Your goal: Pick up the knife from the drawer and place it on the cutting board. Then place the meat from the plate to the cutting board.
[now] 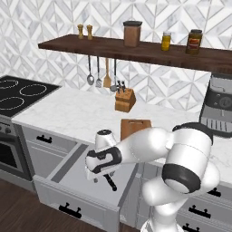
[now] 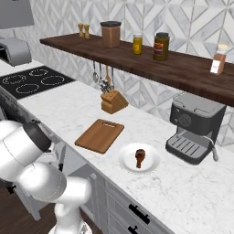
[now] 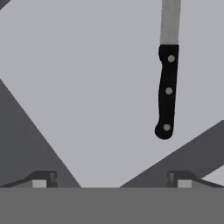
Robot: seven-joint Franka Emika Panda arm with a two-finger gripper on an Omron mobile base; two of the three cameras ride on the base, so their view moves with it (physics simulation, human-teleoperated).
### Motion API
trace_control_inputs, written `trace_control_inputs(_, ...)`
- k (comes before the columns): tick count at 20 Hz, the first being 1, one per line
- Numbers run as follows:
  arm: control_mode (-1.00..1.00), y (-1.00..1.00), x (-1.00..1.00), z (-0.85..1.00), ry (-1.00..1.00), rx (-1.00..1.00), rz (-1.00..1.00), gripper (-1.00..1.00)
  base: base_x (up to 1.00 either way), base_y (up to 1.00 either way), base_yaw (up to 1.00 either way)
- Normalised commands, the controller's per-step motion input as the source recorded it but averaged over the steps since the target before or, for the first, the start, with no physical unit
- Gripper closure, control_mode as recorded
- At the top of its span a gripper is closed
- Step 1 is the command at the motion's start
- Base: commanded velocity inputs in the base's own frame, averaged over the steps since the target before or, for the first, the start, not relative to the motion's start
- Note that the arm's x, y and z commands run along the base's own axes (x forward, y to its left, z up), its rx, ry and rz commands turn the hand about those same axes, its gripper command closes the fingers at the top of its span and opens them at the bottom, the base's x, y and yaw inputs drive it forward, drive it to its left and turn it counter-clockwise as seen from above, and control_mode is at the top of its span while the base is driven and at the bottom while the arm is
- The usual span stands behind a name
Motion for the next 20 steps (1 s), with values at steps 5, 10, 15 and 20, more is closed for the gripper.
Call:
trace_control_inputs(5,-1.0,-0.48,0.19,-0.08,-0.02,0.02,0.12,-1.0,0.0,0.0,0.0)
trace_control_inputs(10,-1.0,-0.14,0.28,-0.29,0.0,-0.02,0.11,-1.0,0.0,0.0,0.0)
trace_control_inputs(15,-1.0,0.0,0.34,-0.26,-0.02,-0.07,0.01,-1.0,0.0,0.0,0.0)
trace_control_inputs(20,-1.0,0.0,0.21,-0.19,-0.02,-0.07,0.0,-1.0,0.0,0.0,0.0)
